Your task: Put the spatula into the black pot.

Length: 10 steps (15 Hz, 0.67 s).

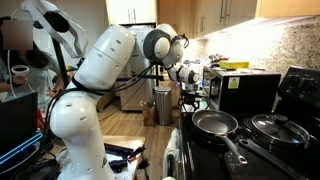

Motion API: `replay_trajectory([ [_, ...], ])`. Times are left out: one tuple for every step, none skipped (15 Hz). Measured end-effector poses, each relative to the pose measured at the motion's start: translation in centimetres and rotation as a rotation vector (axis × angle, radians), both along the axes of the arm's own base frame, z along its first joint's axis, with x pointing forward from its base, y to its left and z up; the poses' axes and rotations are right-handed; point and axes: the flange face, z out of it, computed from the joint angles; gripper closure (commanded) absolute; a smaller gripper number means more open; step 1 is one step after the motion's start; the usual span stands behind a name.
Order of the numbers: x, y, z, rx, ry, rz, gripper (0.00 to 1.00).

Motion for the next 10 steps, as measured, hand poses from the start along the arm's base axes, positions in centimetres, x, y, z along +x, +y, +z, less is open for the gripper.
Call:
replay_trajectory([
  [0.08,0.09,0.01,0.002,-0.001,-0.001,0.32],
  [0.24,0.14,0.11,0.004,-0.003,-0.004,0.39],
  [0.41,0.17,0.21,0.006,-0.006,-0.006,0.46],
  [0.56,0.16,0.29,0.008,-0.008,-0.008,0.53],
  [0.67,0.15,0.35,0.009,-0.01,-0.009,0.59],
  [0.75,0.16,0.4,0.01,-0.012,-0.01,0.65],
  [0.82,0.16,0.44,0.012,-0.014,-0.012,0.72],
  [0.84,0.19,0.47,0.013,-0.015,-0.012,0.78],
  [0.83,0.22,0.48,0.014,-0.016,-0.014,0.85],
  [0.71,0.33,0.51,0.014,-0.016,-0.013,0.9],
])
